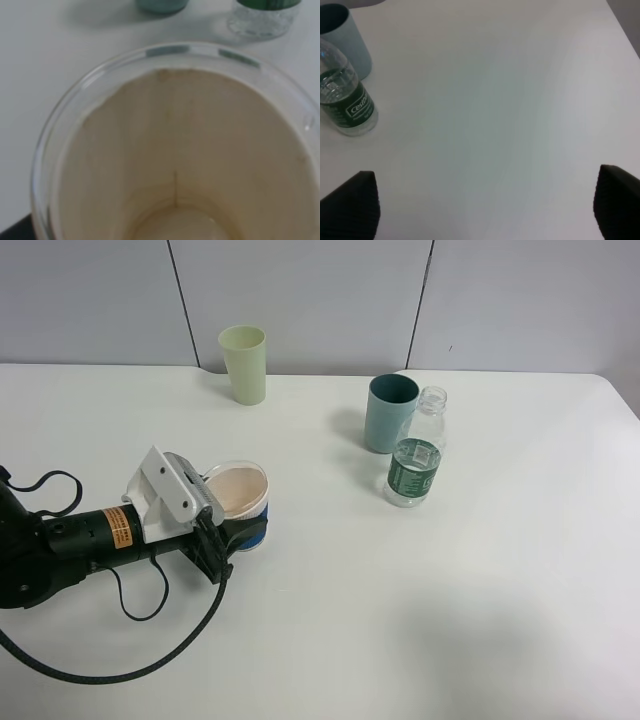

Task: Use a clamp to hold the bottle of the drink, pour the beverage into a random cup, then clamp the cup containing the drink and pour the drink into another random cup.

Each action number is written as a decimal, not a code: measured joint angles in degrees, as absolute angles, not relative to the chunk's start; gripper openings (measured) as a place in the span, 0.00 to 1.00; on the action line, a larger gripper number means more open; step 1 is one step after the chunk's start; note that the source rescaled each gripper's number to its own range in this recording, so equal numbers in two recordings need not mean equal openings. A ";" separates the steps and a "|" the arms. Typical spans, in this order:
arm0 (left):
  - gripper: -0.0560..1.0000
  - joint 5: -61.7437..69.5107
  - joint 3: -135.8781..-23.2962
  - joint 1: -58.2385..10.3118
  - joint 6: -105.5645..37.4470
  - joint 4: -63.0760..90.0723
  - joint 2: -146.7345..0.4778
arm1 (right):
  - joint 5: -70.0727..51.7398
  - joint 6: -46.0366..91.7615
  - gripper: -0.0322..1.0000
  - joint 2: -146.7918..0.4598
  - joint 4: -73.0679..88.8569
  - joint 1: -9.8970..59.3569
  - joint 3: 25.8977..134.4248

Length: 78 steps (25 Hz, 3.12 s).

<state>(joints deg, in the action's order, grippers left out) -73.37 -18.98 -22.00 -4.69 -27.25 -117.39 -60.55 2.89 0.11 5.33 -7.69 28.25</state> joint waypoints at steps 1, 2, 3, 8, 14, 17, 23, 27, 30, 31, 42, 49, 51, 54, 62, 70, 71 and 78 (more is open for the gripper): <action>0.10 -73.37 -18.98 -22.00 -4.89 -27.25 -117.39 | -60.55 2.89 0.67 0.11 5.33 -7.69 28.25; 0.10 -73.37 -18.98 -22.00 -4.95 -27.25 -117.39 | -60.55 2.89 0.67 0.11 5.33 -7.69 28.25; 0.10 -73.37 -18.98 -22.00 -4.95 -27.25 -117.39 | -60.55 2.89 0.67 0.11 5.33 -7.69 28.25; 0.10 -73.42 -18.98 -22.00 -4.99 -27.25 -117.39 | -60.55 2.89 0.67 0.11 5.33 -7.69 28.25; 0.71 -70.12 -18.98 -22.00 -5.35 -25.28 -117.97 | -60.55 2.89 0.67 0.11 5.33 -7.69 28.25; 0.82 -70.12 -18.86 -22.00 -5.37 -25.11 -117.73 | -60.55 2.89 0.67 0.11 5.33 -7.69 28.25; 0.83 -70.01 -14.15 -22.00 -5.42 -24.70 -111.71 | -60.55 2.89 0.67 0.11 5.33 -7.69 28.25; 0.83 -70.01 -8.80 -22.00 -5.36 -23.57 -104.58 | -60.55 2.89 0.67 0.11 5.33 -7.69 28.25; 0.83 -70.01 -6.11 -22.00 -5.24 -22.64 -98.86 | -60.55 2.89 0.67 0.11 5.33 -7.69 28.25; 0.83 -70.01 -5.50 -22.00 -5.03 -22.49 -97.10 | -60.55 2.89 0.67 0.11 5.33 -7.69 28.25; 0.83 -55.38 -4.89 -22.00 -3.39 -15.11 -74.99 | -60.55 2.89 0.67 0.11 5.33 -7.69 28.25; 0.83 -36.96 -10.93 -22.00 -1.91 -11.88 -59.17 | -60.55 2.89 0.67 0.11 5.33 -7.69 28.25; 0.83 -29.63 -13.92 -22.00 -1.85 -11.83 -54.62 | -60.55 2.89 0.67 0.11 5.33 -7.69 28.25; 0.90 -19.47 -18.87 -22.00 -1.77 -11.77 -48.78 | -60.55 2.89 0.67 0.11 5.33 -7.69 28.25; 0.98 7.62 -29.94 -22.00 -1.69 -11.69 -37.81 | -60.55 2.89 0.67 0.11 5.33 -7.69 28.25; 0.98 38.01 -35.39 -22.00 2.15 -11.92 -29.96 | -60.55 2.89 0.67 0.11 5.33 -7.69 28.25; 0.98 39.30 -35.39 -22.00 2.52 -11.93 -28.76 | -60.55 2.89 0.67 0.11 5.33 -7.69 28.25; 0.98 43.86 -35.49 -15.79 3.38 -11.63 -20.71 | -60.55 2.89 0.67 0.11 5.33 -7.69 28.25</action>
<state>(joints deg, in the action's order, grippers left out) 43.86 -35.49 -15.79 3.38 -11.63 -20.71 -60.55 2.89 0.11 5.33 -7.69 28.25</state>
